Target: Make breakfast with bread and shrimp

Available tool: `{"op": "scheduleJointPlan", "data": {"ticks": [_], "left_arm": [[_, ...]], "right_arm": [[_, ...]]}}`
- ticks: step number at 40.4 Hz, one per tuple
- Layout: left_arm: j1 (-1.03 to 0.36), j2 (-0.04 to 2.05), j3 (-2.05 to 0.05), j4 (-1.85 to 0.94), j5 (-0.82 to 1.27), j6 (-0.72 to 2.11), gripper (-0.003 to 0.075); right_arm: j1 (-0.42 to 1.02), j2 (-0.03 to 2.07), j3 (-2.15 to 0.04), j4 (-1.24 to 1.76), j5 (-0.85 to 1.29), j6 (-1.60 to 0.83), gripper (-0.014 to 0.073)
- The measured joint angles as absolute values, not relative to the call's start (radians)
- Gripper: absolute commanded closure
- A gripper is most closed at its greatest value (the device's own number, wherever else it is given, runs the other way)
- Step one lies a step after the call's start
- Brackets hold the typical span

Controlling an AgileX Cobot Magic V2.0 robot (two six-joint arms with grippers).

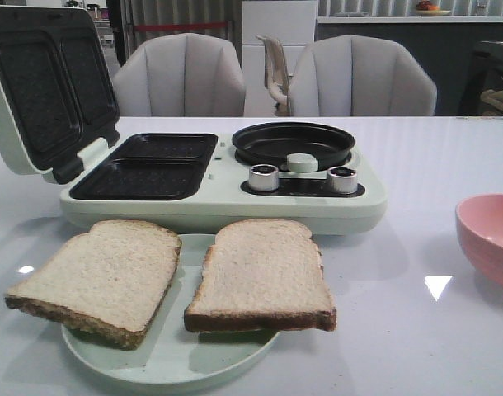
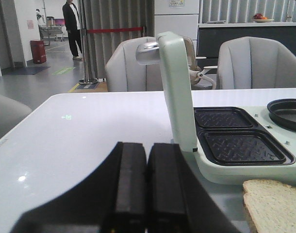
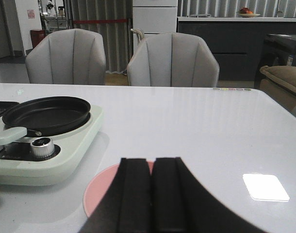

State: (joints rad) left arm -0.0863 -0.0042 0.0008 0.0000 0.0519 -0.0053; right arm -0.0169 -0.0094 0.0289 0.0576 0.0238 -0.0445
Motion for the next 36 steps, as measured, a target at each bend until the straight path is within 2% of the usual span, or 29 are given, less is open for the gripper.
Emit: {"op": "scheduleJointPlan", "data": {"ticks": [36], "left_arm": [[-0.086, -0.004, 0.001, -0.008, 0.052, -0.005, 0.0619]], "right_arm": [[-0.017, -0.009, 0.029, 0.058, 0.007, -0.045, 0.0476]]}}
